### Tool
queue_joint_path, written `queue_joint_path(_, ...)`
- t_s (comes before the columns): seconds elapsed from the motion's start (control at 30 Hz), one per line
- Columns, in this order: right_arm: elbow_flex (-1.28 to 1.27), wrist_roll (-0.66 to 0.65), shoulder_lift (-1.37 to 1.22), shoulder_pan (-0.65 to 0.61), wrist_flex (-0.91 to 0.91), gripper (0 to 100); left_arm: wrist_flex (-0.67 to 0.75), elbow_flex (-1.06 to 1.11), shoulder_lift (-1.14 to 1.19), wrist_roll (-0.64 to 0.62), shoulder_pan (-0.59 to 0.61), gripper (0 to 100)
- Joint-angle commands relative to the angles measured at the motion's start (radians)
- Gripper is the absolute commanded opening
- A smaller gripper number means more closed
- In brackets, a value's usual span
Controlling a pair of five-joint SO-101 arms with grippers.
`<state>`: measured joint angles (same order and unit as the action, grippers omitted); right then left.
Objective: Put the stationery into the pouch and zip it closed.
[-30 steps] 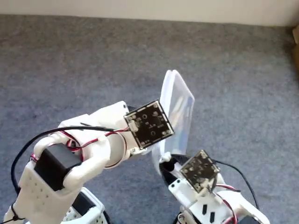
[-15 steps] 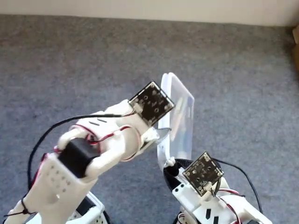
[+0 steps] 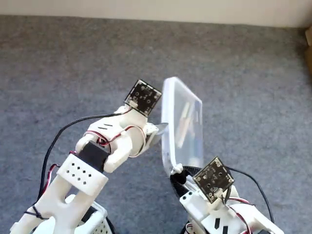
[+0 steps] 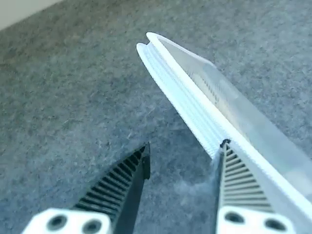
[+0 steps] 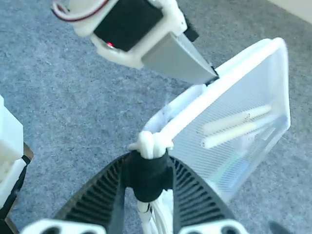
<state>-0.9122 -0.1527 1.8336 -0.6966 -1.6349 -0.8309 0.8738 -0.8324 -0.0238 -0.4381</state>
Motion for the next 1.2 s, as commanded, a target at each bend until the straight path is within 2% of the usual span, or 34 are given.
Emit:
queue_joint_path(0.0,0.048,0.018,0.001,0.012,0.025,0.5,0.02,0.065,-0.016,0.071,0.064,22)
queue_joint_path(0.27,0.048,0.043,0.001,0.012,0.027,0.5,0.011,0.199,-0.019,0.17,0.061,22)
queue_joint_path(0.43,0.047,0.069,0.002,0.019,0.038,0.5,-0.114,0.206,-0.027,0.186,0.007,22)
queue_joint_path(0.57,0.047,0.069,0.002,0.022,0.074,0.5,-0.152,0.176,-0.027,0.166,-0.053,22)
queue_joint_path(0.7,0.048,0.069,0.002,0.124,0.125,0.5,-0.152,0.125,-0.027,0.089,-0.054,22)
queue_joint_path(0.87,0.058,0.061,0.002,0.223,0.162,0.5,-0.163,0.074,-0.027,0.095,-0.053,22)
queue_joint_path(0.97,0.059,0.057,-0.002,0.226,0.166,0.5,-0.227,-0.013,-0.027,0.181,-0.053,22)
queue_joint_path(1.17,0.061,-0.041,-0.004,0.228,0.162,0.5,-0.342,-0.228,-0.027,0.394,-0.053,22)
